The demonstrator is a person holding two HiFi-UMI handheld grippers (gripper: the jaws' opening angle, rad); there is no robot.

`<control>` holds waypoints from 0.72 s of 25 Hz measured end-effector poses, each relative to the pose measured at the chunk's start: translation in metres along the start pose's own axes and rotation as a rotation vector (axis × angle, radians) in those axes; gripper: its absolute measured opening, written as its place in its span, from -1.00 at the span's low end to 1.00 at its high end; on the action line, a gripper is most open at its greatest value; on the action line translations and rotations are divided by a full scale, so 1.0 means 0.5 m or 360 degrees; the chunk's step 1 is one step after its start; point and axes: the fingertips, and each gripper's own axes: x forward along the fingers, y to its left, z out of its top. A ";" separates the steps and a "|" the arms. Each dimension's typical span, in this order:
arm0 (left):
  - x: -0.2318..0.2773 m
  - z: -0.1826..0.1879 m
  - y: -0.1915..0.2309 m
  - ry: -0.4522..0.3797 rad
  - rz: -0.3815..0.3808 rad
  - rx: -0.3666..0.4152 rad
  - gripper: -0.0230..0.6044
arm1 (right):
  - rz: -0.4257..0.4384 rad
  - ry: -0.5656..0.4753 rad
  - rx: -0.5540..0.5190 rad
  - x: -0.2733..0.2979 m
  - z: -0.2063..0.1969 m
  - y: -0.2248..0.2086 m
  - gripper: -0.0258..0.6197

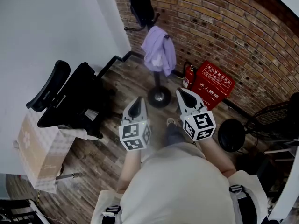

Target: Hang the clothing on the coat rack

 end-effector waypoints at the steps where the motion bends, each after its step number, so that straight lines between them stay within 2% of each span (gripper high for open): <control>1: 0.002 -0.001 -0.001 0.0002 -0.0002 0.0003 -0.88 | 0.0001 0.0000 -0.0001 0.000 0.001 0.000 -0.92; 18: 0.015 -0.009 0.007 0.0041 0.0009 0.0024 -0.88 | 0.0010 0.0001 -0.0001 0.009 0.004 -0.009 -0.92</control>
